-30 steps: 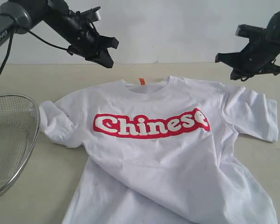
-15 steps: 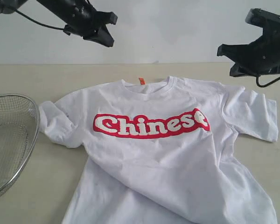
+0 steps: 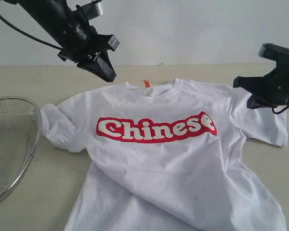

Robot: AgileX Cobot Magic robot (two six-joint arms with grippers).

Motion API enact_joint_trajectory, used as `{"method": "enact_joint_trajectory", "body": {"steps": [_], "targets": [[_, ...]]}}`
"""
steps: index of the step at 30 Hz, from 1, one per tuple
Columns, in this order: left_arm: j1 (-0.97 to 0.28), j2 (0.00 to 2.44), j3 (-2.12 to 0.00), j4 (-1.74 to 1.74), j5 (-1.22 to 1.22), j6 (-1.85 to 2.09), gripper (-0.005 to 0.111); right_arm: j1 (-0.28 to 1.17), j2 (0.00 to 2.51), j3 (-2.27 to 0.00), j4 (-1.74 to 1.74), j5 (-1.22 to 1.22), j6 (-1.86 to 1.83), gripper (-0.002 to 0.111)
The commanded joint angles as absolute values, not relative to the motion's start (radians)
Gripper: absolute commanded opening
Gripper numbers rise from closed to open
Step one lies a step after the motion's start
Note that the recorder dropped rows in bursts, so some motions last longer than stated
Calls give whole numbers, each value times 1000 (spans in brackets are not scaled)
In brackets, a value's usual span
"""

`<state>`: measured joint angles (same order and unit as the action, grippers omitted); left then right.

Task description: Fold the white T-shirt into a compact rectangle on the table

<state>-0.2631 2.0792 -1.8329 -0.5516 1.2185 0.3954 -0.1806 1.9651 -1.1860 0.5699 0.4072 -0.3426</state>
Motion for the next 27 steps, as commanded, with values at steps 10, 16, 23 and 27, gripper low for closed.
{"method": "enact_joint_trajectory", "body": {"steps": [10,16,23,27], "targets": [[-303,1686,-1249,-648,1043,494,5,-177,2093,-1250,567,372,-369,0],[-303,1627,-1232,-659,1045,502,5,-179,2116,-1259,528,343,-365,0],[-303,1568,-1232,-661,1050,502,5,-228,2120,-1259,478,307,-347,0],[-303,1537,-1230,-661,1080,509,5,-309,2120,-1259,465,295,-353,0]]}}
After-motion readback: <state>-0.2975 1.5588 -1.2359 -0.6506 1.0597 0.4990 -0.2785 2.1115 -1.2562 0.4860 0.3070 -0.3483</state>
